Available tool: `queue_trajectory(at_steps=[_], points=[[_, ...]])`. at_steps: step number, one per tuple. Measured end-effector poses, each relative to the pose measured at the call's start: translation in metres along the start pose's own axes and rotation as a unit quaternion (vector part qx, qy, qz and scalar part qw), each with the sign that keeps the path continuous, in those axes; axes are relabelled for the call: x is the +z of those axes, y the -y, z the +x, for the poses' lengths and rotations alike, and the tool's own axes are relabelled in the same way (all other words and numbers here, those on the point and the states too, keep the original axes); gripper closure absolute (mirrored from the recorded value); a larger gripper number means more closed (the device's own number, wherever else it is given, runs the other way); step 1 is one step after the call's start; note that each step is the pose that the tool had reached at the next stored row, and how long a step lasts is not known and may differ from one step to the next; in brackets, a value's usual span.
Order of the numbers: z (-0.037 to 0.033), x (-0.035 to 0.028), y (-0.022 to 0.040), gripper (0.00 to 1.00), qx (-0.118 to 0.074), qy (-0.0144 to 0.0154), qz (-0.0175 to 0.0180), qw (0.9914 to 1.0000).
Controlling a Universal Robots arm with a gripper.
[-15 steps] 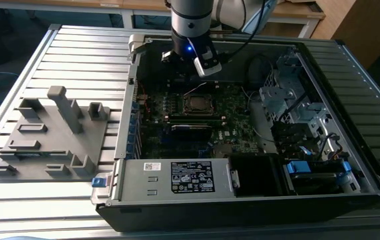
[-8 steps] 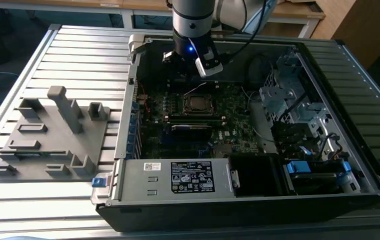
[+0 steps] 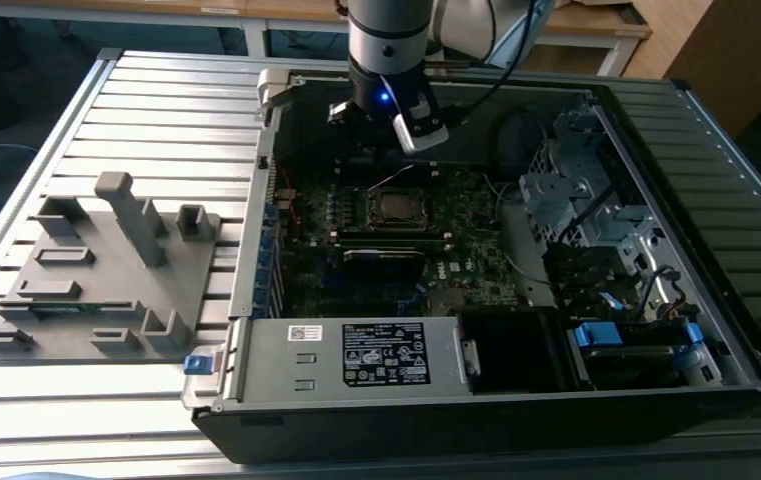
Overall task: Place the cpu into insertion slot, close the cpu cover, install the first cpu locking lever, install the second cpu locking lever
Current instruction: 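Install the first cpu locking lever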
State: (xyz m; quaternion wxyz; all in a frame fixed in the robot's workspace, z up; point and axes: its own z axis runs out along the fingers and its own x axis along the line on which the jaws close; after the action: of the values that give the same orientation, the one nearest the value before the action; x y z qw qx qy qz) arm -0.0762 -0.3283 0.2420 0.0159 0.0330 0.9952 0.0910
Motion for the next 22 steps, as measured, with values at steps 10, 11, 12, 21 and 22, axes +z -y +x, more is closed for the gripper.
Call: queue_trajectory(at_steps=[10,11,12,21,22], points=[[-0.0023,0.0034,-0.0016,0.89,0.000,0.0000,0.0000,1.00000],[-0.0025,0.0037,-0.0016,0.89,0.000,0.0000,0.0000,1.00000],[-0.0027,0.0040,-0.0017,0.89,0.000,0.0000,0.0001,1.00000],[-0.0055,0.0064,-0.0021,0.89,0.000,0.0000,0.0000,1.00000],[-0.0056,0.0066,-0.0021,0.89,0.000,0.0000,0.0001,1.00000]])
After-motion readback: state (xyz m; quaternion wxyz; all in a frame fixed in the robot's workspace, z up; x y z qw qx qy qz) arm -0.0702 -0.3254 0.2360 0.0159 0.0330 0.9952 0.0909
